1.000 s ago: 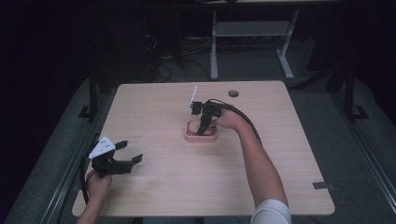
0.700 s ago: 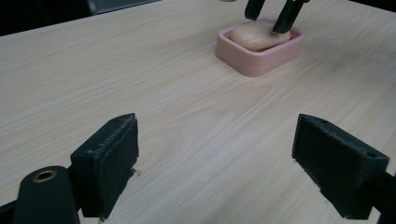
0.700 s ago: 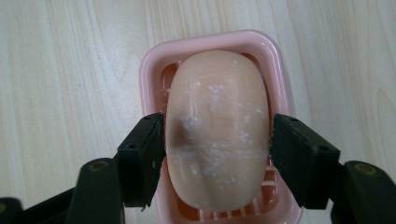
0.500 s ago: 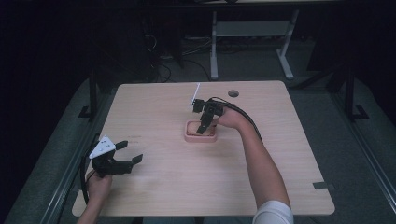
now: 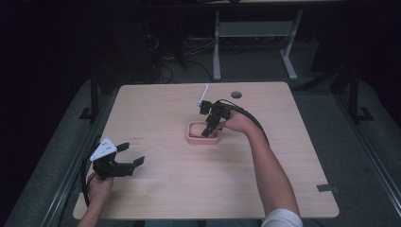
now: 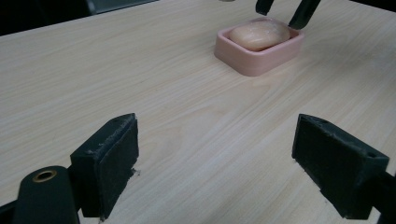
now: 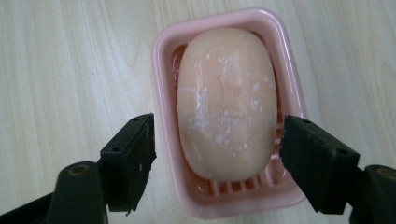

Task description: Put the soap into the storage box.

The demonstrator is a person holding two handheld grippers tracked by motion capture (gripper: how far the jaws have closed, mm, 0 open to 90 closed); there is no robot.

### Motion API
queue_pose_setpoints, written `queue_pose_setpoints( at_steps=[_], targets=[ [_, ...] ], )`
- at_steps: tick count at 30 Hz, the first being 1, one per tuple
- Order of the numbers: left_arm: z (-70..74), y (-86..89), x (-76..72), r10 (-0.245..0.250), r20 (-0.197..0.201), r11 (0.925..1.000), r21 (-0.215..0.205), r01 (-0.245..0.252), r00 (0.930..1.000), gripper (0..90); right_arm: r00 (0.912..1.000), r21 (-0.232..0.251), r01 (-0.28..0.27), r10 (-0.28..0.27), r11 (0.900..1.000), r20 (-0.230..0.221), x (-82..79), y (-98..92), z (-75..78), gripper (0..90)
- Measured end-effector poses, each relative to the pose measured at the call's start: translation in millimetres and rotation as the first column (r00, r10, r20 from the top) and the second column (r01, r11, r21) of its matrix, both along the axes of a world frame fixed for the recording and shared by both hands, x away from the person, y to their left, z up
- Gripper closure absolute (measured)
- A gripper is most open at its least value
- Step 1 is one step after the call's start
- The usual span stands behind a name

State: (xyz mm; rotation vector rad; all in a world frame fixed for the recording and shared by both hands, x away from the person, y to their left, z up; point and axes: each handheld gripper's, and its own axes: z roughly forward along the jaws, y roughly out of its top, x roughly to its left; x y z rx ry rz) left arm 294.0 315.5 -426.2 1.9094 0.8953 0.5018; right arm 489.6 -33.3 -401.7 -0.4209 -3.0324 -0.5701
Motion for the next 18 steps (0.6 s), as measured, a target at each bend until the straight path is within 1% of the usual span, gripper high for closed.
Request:
queue_pose_setpoints(
  at_steps=[4, 11, 18],
  targets=[
    [-0.3, 0.1, 0.5, 0.001, -0.003, 1.0, 0.002, -0.001, 1.0, 14.3, 0.9999, 0.014, 0.012, -0.012, 1.0, 0.008, -2.4, -7.9, 1.5, 26.0],
    [-0.5, -0.4, 0.4, 0.0, -0.002, 1.0, 0.002, 0.0, 1.0, 14.3, 0.9994, 0.02, 0.03, -0.03, 0.999, 0.015, -9.1, -18.7, 3.0, 25.3],
    [-1.2, -1.3, 0.8, -0.002, -0.006, 1.0, 0.006, 0.002, 1.0, 14.3, 0.9989, 0.035, 0.035, -0.036, 0.999, 0.028, -16.5, -27.9, 5.5, 24.9]
  ],
)
